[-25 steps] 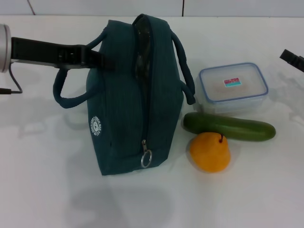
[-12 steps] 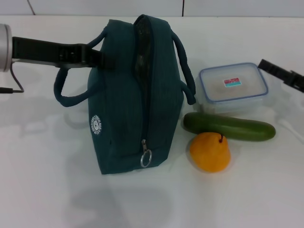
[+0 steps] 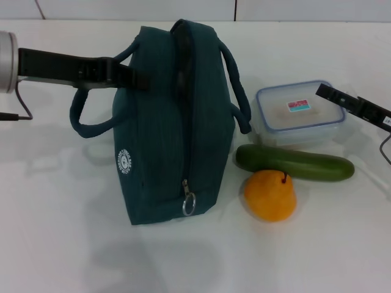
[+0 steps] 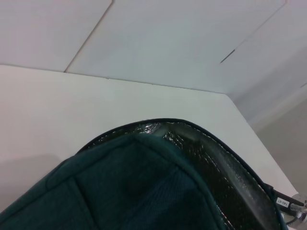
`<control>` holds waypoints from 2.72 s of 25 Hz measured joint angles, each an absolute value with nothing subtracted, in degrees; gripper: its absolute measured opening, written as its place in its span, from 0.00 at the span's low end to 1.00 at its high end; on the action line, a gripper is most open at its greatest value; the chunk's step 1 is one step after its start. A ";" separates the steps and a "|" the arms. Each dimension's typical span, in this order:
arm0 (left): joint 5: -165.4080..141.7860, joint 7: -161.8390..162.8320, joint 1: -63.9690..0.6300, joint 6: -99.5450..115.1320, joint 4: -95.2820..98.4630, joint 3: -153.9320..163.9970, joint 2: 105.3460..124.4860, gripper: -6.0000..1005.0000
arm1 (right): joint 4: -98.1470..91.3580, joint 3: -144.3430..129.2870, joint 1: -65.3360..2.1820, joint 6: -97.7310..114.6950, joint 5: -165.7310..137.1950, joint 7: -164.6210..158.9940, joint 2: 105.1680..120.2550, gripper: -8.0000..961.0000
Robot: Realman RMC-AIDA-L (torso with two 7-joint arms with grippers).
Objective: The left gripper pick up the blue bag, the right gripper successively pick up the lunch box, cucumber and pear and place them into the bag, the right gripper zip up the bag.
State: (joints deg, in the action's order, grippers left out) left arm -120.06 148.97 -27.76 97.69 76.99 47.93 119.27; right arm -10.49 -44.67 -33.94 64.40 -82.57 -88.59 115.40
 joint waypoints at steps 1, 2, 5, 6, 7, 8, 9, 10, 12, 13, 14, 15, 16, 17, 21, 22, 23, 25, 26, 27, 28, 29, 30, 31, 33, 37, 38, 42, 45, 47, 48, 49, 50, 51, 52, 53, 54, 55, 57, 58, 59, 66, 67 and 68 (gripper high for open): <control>-120.06 148.97 -27.70 97.69 76.99 47.91 119.27 0.05 | -10.48 -44.66 -33.89 64.67 -82.60 -88.86 115.40 0.79; -120.06 148.94 -27.65 97.69 76.99 47.87 119.29 0.05 | -10.48 -44.64 -33.83 65.03 -82.60 -89.13 115.40 0.79; -120.06 148.89 -27.58 97.70 76.99 47.83 119.33 0.05 | -10.46 -44.34 -33.57 65.77 -82.55 -89.36 115.40 0.79; -120.06 148.89 -27.53 97.70 76.99 47.83 119.33 0.05 | -10.45 -44.18 -33.46 65.91 -82.51 -89.37 115.40 0.78; -120.06 148.89 -27.49 97.70 76.99 47.85 119.34 0.05 | -10.45 -44.12 -33.40 66.00 -82.49 -89.38 115.40 0.78; -120.06 148.89 -27.46 97.71 76.99 47.90 119.35 0.05 | -10.45 -44.07 -33.34 66.08 -82.47 -89.38 115.40 0.78; -120.06 148.89 -27.43 97.71 76.99 47.94 119.35 0.05 | -10.45 -44.04 -33.23 66.46 -82.46 -89.38 115.40 0.78; -120.06 148.89 -27.41 97.72 76.99 47.97 119.35 0.05 | -10.46 -44.02 -33.13 66.89 -82.43 -89.38 115.40 0.75; -120.06 148.88 -27.36 97.73 76.99 47.93 119.36 0.05 | -10.46 -43.97 -33.02 67.74 -82.33 -89.39 115.40 0.69; -120.07 148.89 -27.34 97.74 76.99 47.89 119.36 0.05 | -10.46 -43.96 -32.98 68.10 -82.28 -89.44 115.40 0.67; -120.06 148.88 -27.34 97.74 76.99 47.85 119.36 0.05 | -10.46 -43.94 -32.94 68.28 -82.26 -89.53 115.40 0.64; -120.06 148.89 -27.34 97.74 76.99 47.84 119.36 0.05 | -10.46 -43.91 -32.92 68.39 -82.24 -89.82 115.40 0.61; -120.07 148.89 -27.33 97.74 76.98 47.85 119.36 0.05 | -10.46 -43.89 -32.89 68.44 -82.23 -90.12 115.40 0.58; -120.06 148.88 -27.33 97.74 76.94 47.90 119.38 0.05 | -10.45 -43.89 -32.88 68.45 -82.22 -90.37 115.39 0.55; -120.06 148.89 -27.34 97.74 76.87 47.96 119.44 0.06 | -10.46 -43.86 -32.87 68.47 -82.19 -90.94 115.39 0.54; -120.07 148.88 -27.37 97.74 76.86 47.92 119.44 0.06 | -10.46 -43.86 -32.87 68.47 -82.18 -91.11 115.39 0.54; -120.06 148.89 -27.41 97.74 76.85 47.88 119.44 0.06 | -10.46 -43.85 -32.87 68.48 -82.17 -91.33 115.40 0.54; -120.06 148.89 -27.50 97.74 76.78 47.84 119.45 0.06 | -10.47 -43.86 -32.91 68.52 -82.18 -91.58 115.40 0.53; -120.06 148.88 -27.57 97.74 76.68 47.83 119.44 0.06 | -10.47 -43.86 -32.98 68.55 -82.17 -91.62 115.39 0.53; -120.06 148.89 -27.66 97.74 76.52 47.82 119.45 0.06 | -10.47 -43.85 -33.04 68.57 -82.17 -91.63 115.39 0.53; -120.06 148.88 -27.75 97.74 76.37 47.82 119.45 0.06 | -10.47 -43.85 -33.06 68.57 -82.17 -91.63 115.39 0.53; -120.06 148.88 -27.83 97.73 76.23 47.81 119.44 0.06 | -10.47 -43.86 -33.07 68.57 -82.16 -91.64 115.40 0.53; -120.06 148.88 -27.87 97.71 76.15 47.78 119.45 0.06 | -10.47 -43.86 -33.07 68.57 -82.10 -91.64 115.40 0.52; -120.06 148.82 -27.87 97.70 76.14 47.77 119.44 0.05 | -10.47 -43.85 -33.08 68.59 -81.94 -91.65 115.40 0.52; -120.06 148.57 -27.87 97.61 76.11 47.74 119.44 0.05 | -10.46 -43.85 -33.08 68.66 -81.50 -91.65 115.39 0.52; -120.06 148.37 -27.86 97.56 76.11 47.66 119.44 0.05 | -10.46 -43.86 -33.02 69.13 -80.86 -91.68 115.39 0.36; -120.06 148.36 -27.86 97.55 76.11 47.66 119.44 0.06 | -10.46 -43.85 -33.04 69.50 -80.70 -91.76 115.40 0.33; -120.06 148.36 -27.86 97.35 76.03 47.63 119.44 0.05 | -10.46 -44.15 -33.32 69.55 -80.67 -91.94 115.39 0.31; -120.05 148.32 -27.89 97.09 75.65 47.65 119.41 0.05 | -10.46 -44.43 -33.56 69.58 -80.75 -92.17 115.47 0.30; -120.05 148.21 -28.13 97.03 74.94 47.63 119.35 0.05 | -10.46 -44.45 -33.62 69.65 -80.84 -92.22 115.59 0.29; -120.05 148.14 -28.25 97.02 74.61 47.62 119.31 0.05 | -10.46 -44.46 -33.61 69.73 -80.84 -92.22 115.64 0.27; -120.05 148.02 -28.40 97.02 74.25 47.62 119.29 0.05 | -10.46 -44.42 -33.62 69.88 -80.82 -92.23 115.71 0.25; -120.05 147.96 -28.42 97.02 74.13 47.62 119.28 0.05 | -10.46 -44.31 -33.63 70.00 -80.79 -92.23 115.74 0.24; -120.05 147.89 -28.46 97.02 74.02 47.62 119.28 0.05 | -10.46 -44.20 -33.63 70.06 -80.75 -92.23 115.78 0.22; -120.05 147.84 -28.47 97.02 73.99 47.62 119.27 0.05 | -10.45 -44.04 -33.63 70.10 -80.63 -92.23 115.80 0.20; -120.05 147.80 -28.47 97.03 73.98 47.62 119.27 0.05 | -10.45 -43.95 -33.58 70.12 -80.45 -92.24 115.82 0.18; -120.05 147.77 -28.48 97.02 73.98 47.62 119.26 0.05 | -10.44 -43.88 -33.45 70.13 -80.16 -92.27 115.83 0.17; -120.05 147.76 -28.47 97.03 73.99 47.63 119.26 0.05 | -10.39 -43.88 -33.30 70.14 -79.69 -92.29 115.83 0.15; -120.05 147.76 -28.48 97.03 74.06 47.63 119.26 0.05 | -10.33 -43.87 -33.18 70.14 -79.28 -92.31 115.83 0.12; -119.81 147.71 -28.48 97.03 74.12 47.60 119.25 0.05 | -9.99 -43.86 -32.95 70.15 -78.15 -92.34 115.84 0.11; -119.55 147.68 -28.44 97.03 74.15 47.59 119.24 0.05 | -9.75 -43.86 -32.88 70.18 -77.56 -92.36 115.83 0.11; -116.77 147.20 -27.87 97.11 74.37 47.51 119.09 0.05 | -8.78 -43.85 -30.56 71.91 -71.44 -92.76 115.70 0.11; -116.23 147.00 -27.77 97.14 74.40 47.50 119.08 0.05 | -8.73 -43.83 -29.59 72.85 -69.56 -93.15 115.67 0.11; -115.47 146.77 -27.61 97.18 74.41 47.47 119.04 0.05 | -8.65 -43.81 -29.31 73.17 -68.96 -93.25 115.66 0.11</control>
State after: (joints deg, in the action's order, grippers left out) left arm -115.47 146.77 -27.61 97.18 74.41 47.47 119.04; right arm -8.65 -43.81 -29.31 73.17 -68.96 -93.25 115.66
